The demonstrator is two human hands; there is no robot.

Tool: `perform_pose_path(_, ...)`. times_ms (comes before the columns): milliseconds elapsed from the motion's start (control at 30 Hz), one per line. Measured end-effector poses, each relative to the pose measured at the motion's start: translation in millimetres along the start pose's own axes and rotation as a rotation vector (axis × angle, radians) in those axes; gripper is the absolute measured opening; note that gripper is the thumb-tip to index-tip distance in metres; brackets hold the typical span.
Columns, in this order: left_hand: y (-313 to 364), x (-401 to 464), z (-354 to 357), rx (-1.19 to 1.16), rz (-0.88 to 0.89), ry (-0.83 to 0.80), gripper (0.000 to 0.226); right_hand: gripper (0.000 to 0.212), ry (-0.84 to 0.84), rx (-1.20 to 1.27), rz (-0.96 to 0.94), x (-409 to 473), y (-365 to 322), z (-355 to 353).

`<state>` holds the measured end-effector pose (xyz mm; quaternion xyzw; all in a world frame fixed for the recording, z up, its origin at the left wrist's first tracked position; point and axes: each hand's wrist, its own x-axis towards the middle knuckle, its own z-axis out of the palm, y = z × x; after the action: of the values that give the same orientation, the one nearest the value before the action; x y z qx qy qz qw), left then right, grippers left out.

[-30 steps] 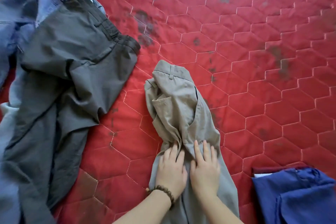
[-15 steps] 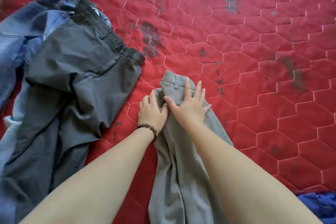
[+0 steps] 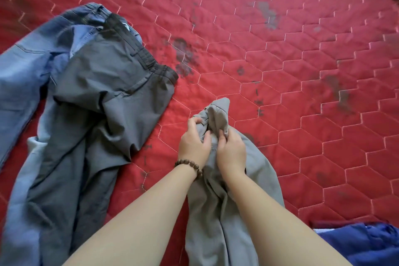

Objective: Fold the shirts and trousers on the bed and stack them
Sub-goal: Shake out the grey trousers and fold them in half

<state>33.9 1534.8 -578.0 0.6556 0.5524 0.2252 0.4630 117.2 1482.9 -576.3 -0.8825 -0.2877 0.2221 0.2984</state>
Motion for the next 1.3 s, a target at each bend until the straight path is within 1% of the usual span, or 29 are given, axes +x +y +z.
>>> perform_pose_path(133,42.9,-36.6,-34.8,-0.055,0.044,0.019,0.024,0.019,0.071,0.089,-0.029,-40.1,-30.3,-49.1)
perform_pose_path(233,85.0,-67.9,-72.3,-0.084,0.137,0.058,0.023,0.016,0.119,0.131,-0.084,-73.9,-62.7,-93.2)
perform_pose_path(400,180.2,-93.4,-162.2,-0.09,0.296,0.211,0.025,0.014,0.196,0.235,-0.197,-108.5,-139.5,-192.4)
perform_pose_path(467,224.4,-96.0,-207.6,-0.09,0.363,0.242,0.028,0.015,0.21,0.293,-0.27,-116.5,-176.8,-240.9)
perform_pose_path(633,342.2,-109.1,-327.3,-0.052,0.63,0.235,0.045,0.026,0.294,0.376,-0.477,-139.5,-277.1,-365.5)
perform_pose_path(667,364.2,-113.1,-348.7,-0.047,0.679,0.238,0.045,0.026,0.32,0.368,-0.513,-145.3,-295.5,-388.4)
perform_pose_path(733,407.6,-122.1,-388.1,-0.029,0.781,0.247,0.037,0.021,0.36,0.335,-0.593,-157.9,-331.0,-431.2)
perform_pose_path(833,468.5,-139.3,-439.0,-0.013,0.927,0.335,0.029,0.015,0.456,0.267,-0.764,-180.5,-384.5,-489.8)
perform_pose_path(933,517.3,-156.9,-479.9,-0.078,1.001,0.4,0.029,0.02,0.566,0.236,-0.892,-210.8,-434.9,-541.0)
perform_pose_path(1000,540.5,-168.4,-498.4,-0.095,1.002,0.43,0.033,0.022,0.624,0.213,-0.938,-230.2,-459.2,-564.4)
perform_pose_path(1067,556.8,-181.2,-506.4,-0.074,1.014,0.436,0.049,0.024,0.672,0.211,-0.984,-246.6,-473.9,-575.2)
perform_pose_path(1133,570.4,-197.2,-504.9,-0.041,1.065,0.372,0.069,0.025,0.698,0.19,-1.037,-259.4,-482.0,-575.2)
perform_pose_path(1167,576.7,-205.5,-501.8,-0.047,1.089,0.328,0.071,0.026,0.698,0.162,-1.055,-263.5,-484.8,-571.9)
perform_pose_path(1200,582.8,-213.9,-497.4,-0.072,1.11,0.286,0.065,0.025,0.695,0.126,-1.061,-266.0,-487.2,-567.4)
perform_pose_path(1267,592.3,-228.9,-485.4,-0.081,1.123,0.238,0.047,0.022,0.685,0.052,-1.053,-267.7,-490.1,-555.5)
perform_pose_path(1300,595.9,-234.3,-479.1,-0.062,1.108,0.237,0.045,0.02,0.682,0.026,-1.047,-268.2,-490.1,-548.7)
